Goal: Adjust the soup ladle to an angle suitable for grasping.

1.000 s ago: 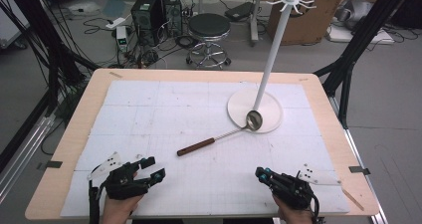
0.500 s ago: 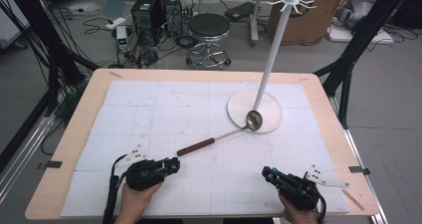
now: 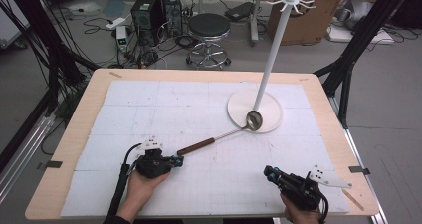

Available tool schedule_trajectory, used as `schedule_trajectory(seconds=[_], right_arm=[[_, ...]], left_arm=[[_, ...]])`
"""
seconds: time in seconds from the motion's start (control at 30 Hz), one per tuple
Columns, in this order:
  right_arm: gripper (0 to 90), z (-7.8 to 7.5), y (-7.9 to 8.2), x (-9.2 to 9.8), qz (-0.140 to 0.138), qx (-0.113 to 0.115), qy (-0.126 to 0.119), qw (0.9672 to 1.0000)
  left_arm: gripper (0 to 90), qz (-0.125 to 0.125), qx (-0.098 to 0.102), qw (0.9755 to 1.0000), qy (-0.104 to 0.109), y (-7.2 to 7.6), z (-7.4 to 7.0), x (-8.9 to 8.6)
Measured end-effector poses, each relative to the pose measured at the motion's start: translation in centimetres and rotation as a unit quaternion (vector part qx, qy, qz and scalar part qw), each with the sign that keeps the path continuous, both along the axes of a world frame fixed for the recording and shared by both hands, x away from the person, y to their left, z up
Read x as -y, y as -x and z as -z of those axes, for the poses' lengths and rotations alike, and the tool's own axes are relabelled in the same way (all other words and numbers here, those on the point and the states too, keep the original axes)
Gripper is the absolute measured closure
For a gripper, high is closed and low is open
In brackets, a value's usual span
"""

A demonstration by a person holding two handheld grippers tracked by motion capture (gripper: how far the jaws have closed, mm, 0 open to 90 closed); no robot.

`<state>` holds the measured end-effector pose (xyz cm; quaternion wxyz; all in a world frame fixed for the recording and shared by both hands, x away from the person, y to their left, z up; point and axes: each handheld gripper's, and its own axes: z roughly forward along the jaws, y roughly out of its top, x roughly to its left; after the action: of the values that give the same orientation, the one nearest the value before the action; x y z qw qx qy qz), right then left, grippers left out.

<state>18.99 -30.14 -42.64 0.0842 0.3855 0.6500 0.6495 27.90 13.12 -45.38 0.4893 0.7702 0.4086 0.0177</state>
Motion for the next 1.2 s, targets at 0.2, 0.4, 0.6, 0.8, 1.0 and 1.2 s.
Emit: schedule_trajectory(seconds=[0.2, 0.4, 0.6, 0.8, 1.0, 1.2], right_arm=[[89.3, 0.0, 0.0, 0.0, 0.0, 0.002, -0.001, 1.0], [89.3, -0.1, 0.0, 0.1, 0.001, 0.003, -0.005, 1.0], [89.3, 0.0, 0.0, 0.2, 0.001, 0.0, -0.004, 1.0], [89.3, 0.2, -0.1, 0.2, 0.0, -0.003, -0.003, 1.0], [89.3, 0.2, 0.1, 0.2, 0.002, 0.0, -0.004, 1.0], [89.3, 0.3, 0.2, 0.0, 0.001, -0.007, -0.002, 1.0]], left_arm=[[90.0, -0.015, -0.009, 0.9993, -0.034, -1.2, 0.1, 0.5], [90.0, -0.034, 0.0, 0.9977, -0.058, -2.8, 0.0, 0.8], [90.0, -0.058, 0.001, 0.9964, -0.062, -4.7, 0.0, 0.7], [90.0, -0.078, -0.004, 0.9952, -0.058, -6.0, 0.1, 0.3], [90.0, -0.107, -0.009, 0.9935, -0.038, -7.1, 0.2, -0.2], [90.0, -0.136, -0.005, 0.9902, -0.033, -7.6, 0.2, -0.5]])
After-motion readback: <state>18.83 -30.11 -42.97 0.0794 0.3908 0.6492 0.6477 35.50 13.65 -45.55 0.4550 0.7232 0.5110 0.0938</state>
